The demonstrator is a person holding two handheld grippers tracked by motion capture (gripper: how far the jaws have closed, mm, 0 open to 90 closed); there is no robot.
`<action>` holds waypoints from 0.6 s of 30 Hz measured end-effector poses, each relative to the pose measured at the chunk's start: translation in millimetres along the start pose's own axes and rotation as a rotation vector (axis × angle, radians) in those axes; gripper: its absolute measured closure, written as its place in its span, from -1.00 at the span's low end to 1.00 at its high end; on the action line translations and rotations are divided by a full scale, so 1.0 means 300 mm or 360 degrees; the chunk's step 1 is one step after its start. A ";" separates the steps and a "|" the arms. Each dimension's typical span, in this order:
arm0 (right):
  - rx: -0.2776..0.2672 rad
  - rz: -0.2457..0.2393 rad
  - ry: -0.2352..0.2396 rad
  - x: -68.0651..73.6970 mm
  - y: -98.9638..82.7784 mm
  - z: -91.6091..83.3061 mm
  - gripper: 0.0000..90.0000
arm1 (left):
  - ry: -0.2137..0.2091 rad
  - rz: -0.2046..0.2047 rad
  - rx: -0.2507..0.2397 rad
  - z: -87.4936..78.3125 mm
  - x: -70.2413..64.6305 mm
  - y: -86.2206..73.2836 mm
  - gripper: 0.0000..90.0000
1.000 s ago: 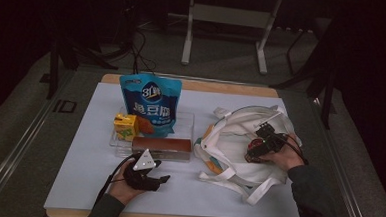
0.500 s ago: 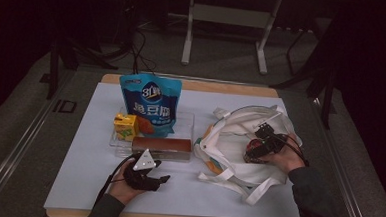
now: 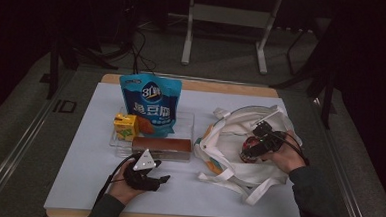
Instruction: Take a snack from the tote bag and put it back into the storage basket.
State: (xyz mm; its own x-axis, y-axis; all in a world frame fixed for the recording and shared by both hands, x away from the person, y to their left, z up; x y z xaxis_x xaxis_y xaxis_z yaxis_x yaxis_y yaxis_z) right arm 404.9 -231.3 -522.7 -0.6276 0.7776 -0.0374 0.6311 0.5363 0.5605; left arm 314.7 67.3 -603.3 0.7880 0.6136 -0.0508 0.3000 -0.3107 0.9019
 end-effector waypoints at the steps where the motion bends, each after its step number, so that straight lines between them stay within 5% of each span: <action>1: -0.0005 -0.0002 0.0006 0.004 0.003 -0.003 -0.43 | 0.0000 0.0001 0.0001 0.000 0.000 0.000 -0.17; 18: -0.0068 -0.0108 0.0076 0.068 0.076 -0.058 -0.43 | 0.0001 0.0001 0.0000 0.000 0.000 0.000 -0.17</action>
State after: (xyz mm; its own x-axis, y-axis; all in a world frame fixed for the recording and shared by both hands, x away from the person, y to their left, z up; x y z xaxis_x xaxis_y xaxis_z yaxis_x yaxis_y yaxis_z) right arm 398.5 -209.0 -496.3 -0.6900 0.7228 -0.0376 0.5669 0.5721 0.5927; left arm 314.8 67.2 -603.3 0.7878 0.6139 -0.0498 0.2994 -0.3111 0.9020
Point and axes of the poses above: each handheld gripper's, and its own axes: z roughly forward along the jaws, y roughly out of its top, x roughly to its left, the point moved 10 cm from there along z, roughly forward along the jaws, and after that the axes turned 13 degrees about -x, right-handed, at the moved point
